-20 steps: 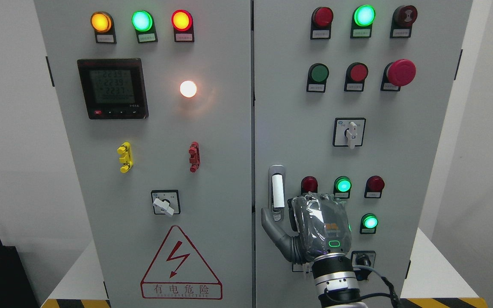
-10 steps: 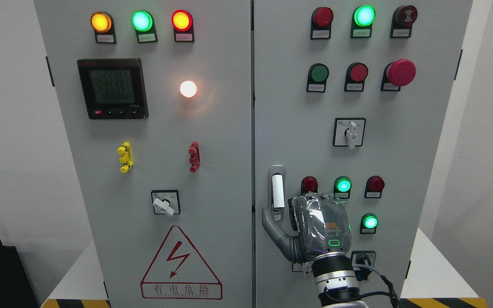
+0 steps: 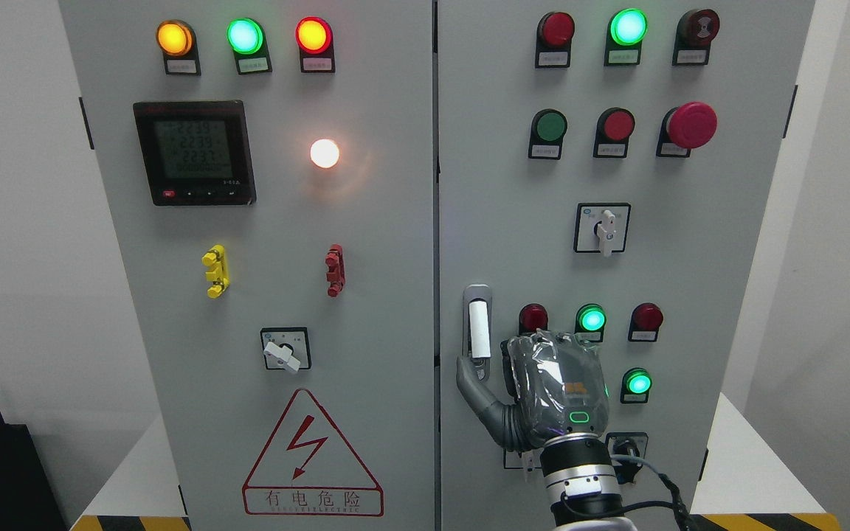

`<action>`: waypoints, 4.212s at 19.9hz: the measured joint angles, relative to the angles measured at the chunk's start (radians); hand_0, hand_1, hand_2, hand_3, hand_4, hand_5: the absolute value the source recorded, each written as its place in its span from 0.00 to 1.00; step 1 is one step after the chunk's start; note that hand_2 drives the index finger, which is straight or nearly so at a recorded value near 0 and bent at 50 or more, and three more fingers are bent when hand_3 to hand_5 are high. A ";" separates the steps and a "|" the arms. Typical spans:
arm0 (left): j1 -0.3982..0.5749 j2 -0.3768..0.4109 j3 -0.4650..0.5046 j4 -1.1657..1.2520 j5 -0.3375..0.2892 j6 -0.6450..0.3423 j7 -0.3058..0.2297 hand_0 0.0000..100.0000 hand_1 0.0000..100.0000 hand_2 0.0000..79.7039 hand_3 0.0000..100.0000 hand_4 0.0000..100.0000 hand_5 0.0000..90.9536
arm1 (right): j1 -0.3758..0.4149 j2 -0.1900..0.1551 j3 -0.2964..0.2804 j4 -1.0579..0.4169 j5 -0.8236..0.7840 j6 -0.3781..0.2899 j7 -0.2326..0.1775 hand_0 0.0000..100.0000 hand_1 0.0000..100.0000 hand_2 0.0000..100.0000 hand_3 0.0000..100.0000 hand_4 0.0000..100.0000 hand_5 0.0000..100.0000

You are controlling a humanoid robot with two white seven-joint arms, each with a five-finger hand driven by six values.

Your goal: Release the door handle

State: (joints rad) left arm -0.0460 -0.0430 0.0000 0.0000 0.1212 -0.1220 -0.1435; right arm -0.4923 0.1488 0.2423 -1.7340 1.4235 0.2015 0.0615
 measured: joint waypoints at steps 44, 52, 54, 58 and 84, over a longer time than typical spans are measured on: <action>0.000 0.000 0.000 0.000 0.000 0.000 0.000 0.12 0.39 0.00 0.00 0.00 0.00 | 0.011 -0.011 -0.033 -0.024 0.016 0.013 -0.021 0.43 0.11 0.99 1.00 1.00 0.98; 0.000 0.000 0.000 0.000 0.000 0.000 0.000 0.12 0.39 0.00 0.00 0.00 0.00 | 0.010 -0.018 -0.044 -0.026 0.019 0.012 -0.023 0.43 0.11 0.98 1.00 1.00 0.98; 0.000 0.000 0.000 0.000 0.000 0.000 0.000 0.12 0.39 0.00 0.00 0.00 0.00 | 0.010 -0.020 -0.046 -0.027 0.019 0.012 -0.023 0.43 0.11 0.98 1.00 1.00 0.98; 0.000 0.000 0.000 0.000 0.000 0.000 0.000 0.12 0.39 0.00 0.00 0.00 0.00 | 0.009 -0.023 -0.052 -0.027 0.019 0.011 -0.026 0.44 0.11 0.98 1.00 1.00 0.98; 0.000 0.000 0.000 0.000 0.000 0.000 0.000 0.12 0.39 0.00 0.00 0.00 0.00 | -0.013 -0.030 -0.073 -0.035 0.018 0.009 -0.034 0.44 0.12 0.97 1.00 1.00 0.98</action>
State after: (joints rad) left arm -0.0458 -0.0430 0.0000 0.0000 0.1212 -0.1220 -0.1435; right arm -0.5051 0.1189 0.1689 -1.7687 1.4418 0.2107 0.0275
